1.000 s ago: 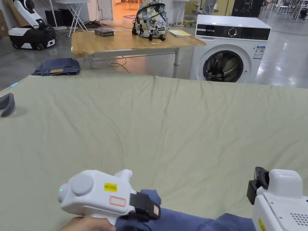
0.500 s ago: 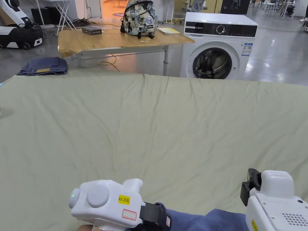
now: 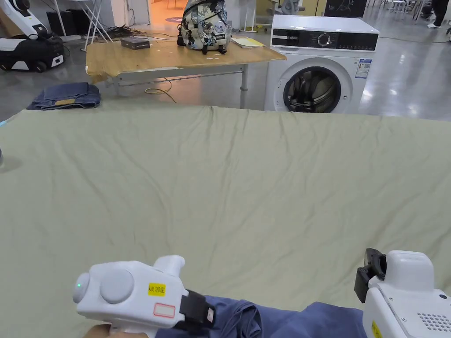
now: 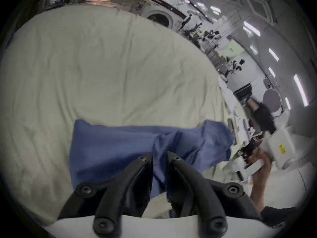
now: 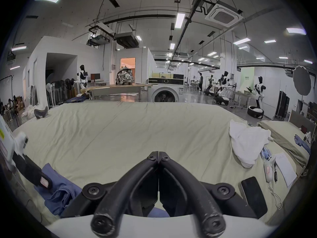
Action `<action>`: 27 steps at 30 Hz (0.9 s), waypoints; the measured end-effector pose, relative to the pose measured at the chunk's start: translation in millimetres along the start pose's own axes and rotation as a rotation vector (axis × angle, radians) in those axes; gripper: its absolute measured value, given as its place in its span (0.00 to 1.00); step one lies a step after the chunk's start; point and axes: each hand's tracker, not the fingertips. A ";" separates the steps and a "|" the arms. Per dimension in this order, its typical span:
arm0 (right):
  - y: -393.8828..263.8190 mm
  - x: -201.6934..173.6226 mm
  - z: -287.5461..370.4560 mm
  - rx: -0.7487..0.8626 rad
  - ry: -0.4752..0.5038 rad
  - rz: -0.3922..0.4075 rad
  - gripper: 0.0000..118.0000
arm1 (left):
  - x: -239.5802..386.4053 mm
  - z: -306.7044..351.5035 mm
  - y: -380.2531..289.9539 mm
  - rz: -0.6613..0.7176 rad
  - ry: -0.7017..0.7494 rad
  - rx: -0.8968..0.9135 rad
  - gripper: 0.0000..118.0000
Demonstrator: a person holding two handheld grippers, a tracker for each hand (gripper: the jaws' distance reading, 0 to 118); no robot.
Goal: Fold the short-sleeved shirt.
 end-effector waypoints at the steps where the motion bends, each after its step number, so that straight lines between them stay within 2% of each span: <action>1: -0.7 0.0 -0.1 -0.002 0.000 0.002 0.00 | -4.5 -12.7 0.7 -0.020 0.012 -0.037 0.10; 3: -2.0 0.0 -0.2 -0.007 0.002 0.006 0.00 | -1.0 -27.7 -4.7 -0.066 0.016 -0.095 0.10; 5: -3.9 0.2 0.1 -0.010 0.001 0.011 0.00 | -0.3 -32.3 -8.3 -0.076 -0.019 -0.074 0.10; 9: -6.7 2.2 -1.3 -0.018 -0.001 -0.001 0.00 | 7.7 -26.3 -12.4 -0.026 -0.209 -0.041 0.09; 13: -8.5 2.2 -3.1 -0.029 0.003 -0.012 0.00 | 26.6 -42.2 -17.4 -0.088 -0.193 -0.065 0.09; 20: -9.2 3.5 -1.8 -0.025 0.003 -0.027 0.00 | 16.4 -79.2 -19.4 -0.009 -0.246 -0.032 0.09; 27: -9.3 4.7 -1.8 -0.016 0.004 -0.045 0.00 | 7.6 -68.7 -22.1 0.099 -0.348 -0.006 0.09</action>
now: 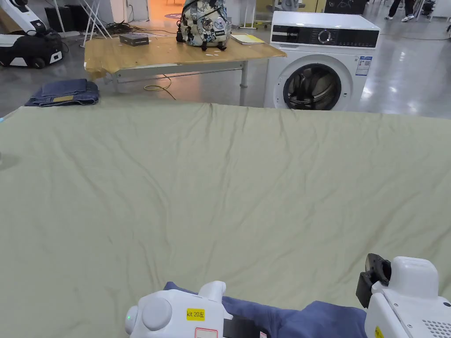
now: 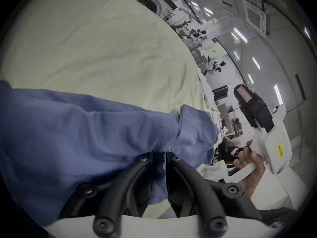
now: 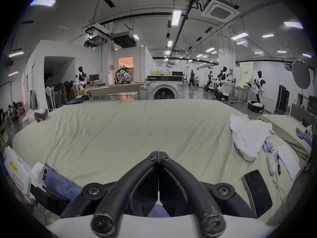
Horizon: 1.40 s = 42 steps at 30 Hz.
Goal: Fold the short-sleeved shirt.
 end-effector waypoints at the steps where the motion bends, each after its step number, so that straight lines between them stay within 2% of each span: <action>1: 0.2 -0.2 0.3 0.003 0.001 -0.001 0.00 | -0.3 6.4 0.4 0.011 -0.016 0.003 0.09; 4: 2.7 -1.3 1.6 0.008 0.005 0.002 0.00 | -2.0 41.9 9.7 0.007 -0.080 0.058 0.09; 6: 4.8 -2.1 2.6 0.013 0.008 0.007 0.00 | -7.9 72.9 17.9 -0.021 -0.061 0.114 0.13; 10: 8.8 -4.0 3.1 0.021 0.014 0.018 0.00 | -24.8 134.2 26.4 -0.040 0.024 0.181 0.38; 12: 9.7 -4.9 2.7 0.022 0.018 0.019 0.00 | -41.8 154.5 29.1 -0.025 0.068 0.223 0.61; 14: 10.2 -6.4 2.3 0.023 0.023 0.022 0.00 | -60.8 168.4 27.0 0.010 0.057 0.223 0.59; 16: 10.1 -7.6 1.9 0.023 0.024 0.024 0.00 | -80.3 171.5 24.1 0.045 0.052 0.201 0.65; 18: 10.2 -8.4 1.2 0.019 0.029 0.023 0.00 | -99.7 163.9 19.8 0.077 0.048 0.166 0.65; 23: 11.0 -9.8 1.5 0.017 0.028 0.028 0.00 | -136.3 134.4 0.1 0.212 -0.042 0.071 0.65; 24: 11.2 -9.8 1.9 0.017 0.026 0.030 0.00 | -135.4 132.9 0.8 0.193 -0.137 0.150 0.65; 25: 11.5 -9.4 2.4 0.018 0.024 0.032 0.00 | -135.7 128.5 0.2 0.213 -0.164 0.145 0.64; 26: 11.8 -9.0 2.6 0.018 0.023 0.031 0.00 | -128.7 120.1 4.0 0.171 -0.225 0.205 0.60; 27: 12.0 -8.7 2.5 0.017 0.023 0.030 0.00 | -126.5 114.7 5.0 0.174 -0.254 0.215 0.51; 28: 12.1 -8.3 2.6 0.015 0.022 0.030 0.00 | -122.6 108.7 6.8 0.178 -0.292 0.228 0.28; 29: 12.2 -7.9 2.7 0.014 0.021 0.030 0.00 | -119.3 102.9 6.2 0.163 -0.233 0.184 0.20; 30: 12.2 -7.5 2.9 0.013 0.020 0.030 0.00 | -124.6 99.1 9.2 0.162 -0.250 0.185 0.13; 31: 12.2 -6.9 3.3 0.013 0.019 0.030 0.00 | -126.3 95.8 10.1 0.135 -0.167 0.162 0.08; 34: 11.6 -4.5 4.6 0.011 0.014 0.027 0.00 | -132.1 105.3 3.7 0.138 -0.109 0.162 0.06; 36: 11.7 -3.6 5.3 0.010 0.012 0.027 0.00 | -125.1 112.4 2.0 0.164 -0.152 0.211 0.05; 41: 12.2 -2.3 5.0 0.013 0.009 0.025 0.00 | -86.1 141.8 3.8 0.080 -0.142 0.279 0.05; 42: 12.8 -2.3 5.0 0.014 0.009 0.024 0.00 | -98.0 153.6 9.9 0.068 -0.140 0.290 0.05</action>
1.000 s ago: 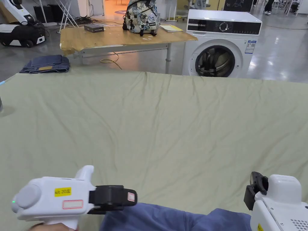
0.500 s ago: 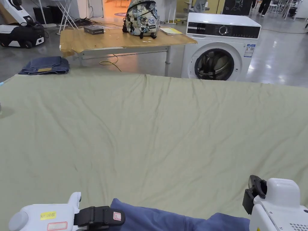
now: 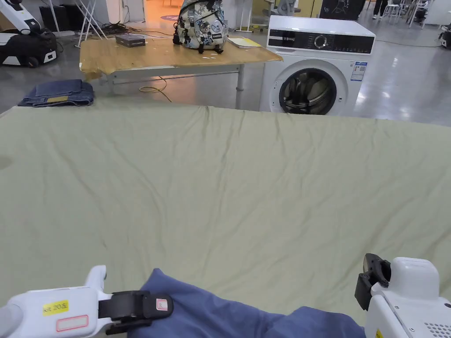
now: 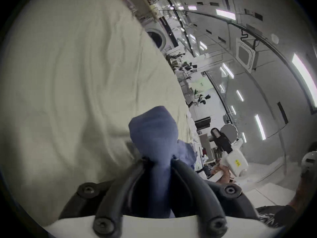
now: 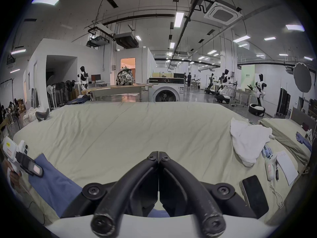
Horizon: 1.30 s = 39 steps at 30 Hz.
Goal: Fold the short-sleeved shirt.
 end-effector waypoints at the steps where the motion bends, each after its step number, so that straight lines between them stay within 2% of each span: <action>1: 0.9 0.0 0.1 0.003 0.001 0.000 0.00 | 4.0 10.0 6.6 -0.013 0.010 0.016 0.05; 7: 8.2 -3.8 1.3 0.039 0.003 0.012 0.00 | 54.5 67.2 34.9 -0.125 0.175 0.090 0.05; 12: 11.7 -5.9 2.3 0.057 0.009 0.010 0.00 | 101.3 64.5 38.3 -0.208 0.348 0.076 0.05; 16: 11.8 -4.5 3.6 0.059 0.006 0.003 0.00 | 125.0 45.5 32.7 -0.250 0.319 0.041 0.05; 26: 7.2 4.7 6.4 0.046 -0.011 -0.002 0.00 | 177.8 -29.3 8.9 -0.341 0.264 -0.099 0.05; 34: 3.6 8.6 7.6 0.036 -0.022 -0.014 0.00 | 195.7 -129.4 -30.1 -0.325 0.297 -0.200 0.05; 39: 2.1 13.0 8.8 0.029 -0.033 -0.015 0.00 | 184.7 -191.1 -49.7 -0.334 0.375 -0.266 0.05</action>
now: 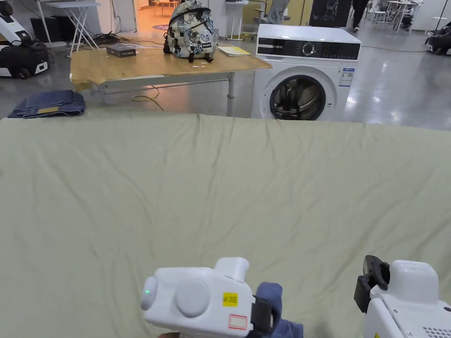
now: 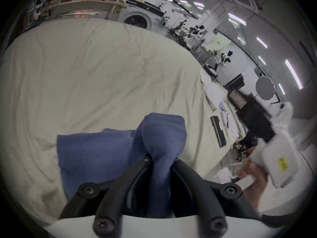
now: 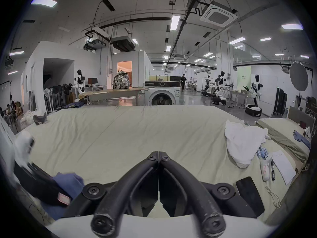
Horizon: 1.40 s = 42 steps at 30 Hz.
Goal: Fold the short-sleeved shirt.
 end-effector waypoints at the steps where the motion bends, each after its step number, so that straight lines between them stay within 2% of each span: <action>1: -0.1 1.4 0.3 -0.002 -0.002 0.000 0.00 | 1.2 -10.9 -2.3 -0.004 0.001 -0.010 0.05; 3: -0.6 3.2 0.5 -0.004 -0.007 0.000 0.00 | 2.8 -25.9 -4.9 -0.001 0.032 -0.034 0.05; 5: -1.0 4.8 0.7 -0.005 -0.011 0.002 0.00 | 4.7 -27.9 -8.6 -0.003 0.038 -0.032 0.10; 8: -1.3 6.9 1.2 -0.008 -0.015 0.002 0.00 | -0.3 -17.6 -8.8 0.021 -0.008 -0.023 0.29; 11: -1.6 8.3 1.4 -0.008 -0.017 0.002 0.00 | -2.1 0.6 -5.4 0.043 -0.077 -0.036 0.37; 13: -1.9 9.0 1.7 -0.008 -0.017 -0.001 0.00 | -6.7 12.2 -1.1 0.040 -0.106 -0.030 0.41; 17: -2.5 9.0 2.1 -0.010 -0.016 -0.011 0.00 | -23.3 28.6 9.3 0.095 -0.252 0.042 0.41; 18: -2.7 8.7 2.2 -0.011 -0.015 -0.013 0.00 | -27.9 28.9 10.7 0.110 -0.251 0.061 0.41; 19: -3.0 8.2 2.6 -0.011 -0.014 -0.015 0.00 | -30.4 27.5 11.2 0.113 -0.231 0.065 0.35; 21: -3.5 7.3 3.0 -0.011 -0.011 -0.015 0.00 | -36.4 12.4 11.7 0.115 -0.223 0.059 0.12; 26: -4.8 6.0 2.4 -0.015 -0.008 -0.014 0.00 | -44.8 -44.3 -8.9 0.169 -0.227 -0.108 0.06; 30: -5.8 6.0 1.7 -0.023 -0.007 -0.015 0.00 | -44.7 -70.4 -31.5 0.215 -0.278 -0.164 0.00; 34: -7.2 6.2 1.4 -0.026 -0.006 -0.006 0.00 | -38.3 -72.8 -36.8 0.134 -0.233 -0.160 0.00; 42: -5.1 5.0 2.1 -0.015 -0.003 -0.020 0.00 | -29.1 -53.7 -25.1 0.071 -0.211 -0.108 0.00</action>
